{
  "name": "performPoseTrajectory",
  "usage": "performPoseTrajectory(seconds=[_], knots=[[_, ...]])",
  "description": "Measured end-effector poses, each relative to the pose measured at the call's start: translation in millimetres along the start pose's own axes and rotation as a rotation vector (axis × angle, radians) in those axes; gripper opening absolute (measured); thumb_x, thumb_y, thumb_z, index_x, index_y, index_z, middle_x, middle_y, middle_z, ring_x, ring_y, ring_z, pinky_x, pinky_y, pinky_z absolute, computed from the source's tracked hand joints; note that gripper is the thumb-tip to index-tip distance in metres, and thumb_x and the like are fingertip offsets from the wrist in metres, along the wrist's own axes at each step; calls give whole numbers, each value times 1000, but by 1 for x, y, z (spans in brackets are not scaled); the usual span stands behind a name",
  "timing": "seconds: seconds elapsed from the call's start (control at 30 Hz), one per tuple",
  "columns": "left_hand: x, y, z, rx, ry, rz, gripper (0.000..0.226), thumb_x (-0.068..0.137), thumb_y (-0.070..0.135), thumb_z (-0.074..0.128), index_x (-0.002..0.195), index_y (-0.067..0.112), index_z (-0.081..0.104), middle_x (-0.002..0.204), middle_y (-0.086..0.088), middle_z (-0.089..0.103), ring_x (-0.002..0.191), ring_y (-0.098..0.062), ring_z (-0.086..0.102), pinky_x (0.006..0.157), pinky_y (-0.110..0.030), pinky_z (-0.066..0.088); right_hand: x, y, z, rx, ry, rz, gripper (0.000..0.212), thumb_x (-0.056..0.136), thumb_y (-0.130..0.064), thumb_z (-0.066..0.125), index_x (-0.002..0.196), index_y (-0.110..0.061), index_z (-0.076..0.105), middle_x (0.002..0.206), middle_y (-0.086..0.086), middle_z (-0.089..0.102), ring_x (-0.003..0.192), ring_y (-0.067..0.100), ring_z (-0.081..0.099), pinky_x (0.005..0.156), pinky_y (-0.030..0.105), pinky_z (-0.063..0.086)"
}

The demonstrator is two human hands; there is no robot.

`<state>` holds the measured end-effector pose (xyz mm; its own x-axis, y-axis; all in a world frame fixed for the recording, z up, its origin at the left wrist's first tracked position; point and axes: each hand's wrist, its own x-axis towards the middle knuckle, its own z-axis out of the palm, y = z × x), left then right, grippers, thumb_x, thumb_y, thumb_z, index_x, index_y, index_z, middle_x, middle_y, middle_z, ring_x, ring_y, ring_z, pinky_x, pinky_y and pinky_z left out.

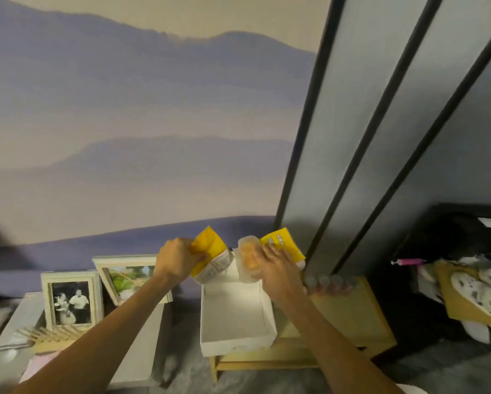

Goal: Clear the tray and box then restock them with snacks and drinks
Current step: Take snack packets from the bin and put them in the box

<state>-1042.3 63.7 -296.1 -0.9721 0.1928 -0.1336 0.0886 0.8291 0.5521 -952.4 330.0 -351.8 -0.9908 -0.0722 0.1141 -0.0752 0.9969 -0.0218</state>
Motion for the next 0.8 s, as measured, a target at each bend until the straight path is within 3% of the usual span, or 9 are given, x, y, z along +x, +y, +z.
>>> performPoseTrajectory(seconds=[0.13,0.27,0.4,0.53,0.63,0.8], knots=[[54,-9,49,58,-68,-34,34,88,59,69,70,31,63,67,5,65,66,-18,67,62,-30,48,31,7,59,-77,-52,0,70,81,-11,68,150,-14,53,129,12,67,119,38,63,101,51,50],[81,-23,99,109,-112,-50,44,85,62,58,78,21,70,76,-3,72,75,-28,71,68,-34,53,45,9,109,-133,-97,-2,60,90,-15,44,150,-16,54,133,13,63,119,39,63,99,51,50],[97,-36,142,190,-108,-61,50,91,60,48,101,18,74,95,-10,77,89,-35,73,81,-40,59,56,8,159,-171,-193,18,53,99,-23,59,151,-14,52,140,16,61,127,40,60,109,53,44],[110,-37,171,233,-131,-41,28,101,45,58,109,23,74,97,-14,75,88,-39,72,81,-43,60,62,7,202,-179,-291,62,62,96,-20,61,155,-7,48,146,23,59,136,44,56,120,58,37],[116,-45,196,282,-121,8,19,104,35,58,104,22,72,93,-8,75,79,-33,73,77,-44,63,61,9,230,-150,-338,83,67,88,-18,78,150,-5,55,144,25,62,136,46,56,118,60,41],[117,-62,220,393,-131,109,14,106,30,58,116,27,68,99,1,74,81,-19,73,80,-34,62,52,8,244,-151,-317,36,69,85,-16,81,148,-1,57,148,29,58,140,47,54,119,57,41]])
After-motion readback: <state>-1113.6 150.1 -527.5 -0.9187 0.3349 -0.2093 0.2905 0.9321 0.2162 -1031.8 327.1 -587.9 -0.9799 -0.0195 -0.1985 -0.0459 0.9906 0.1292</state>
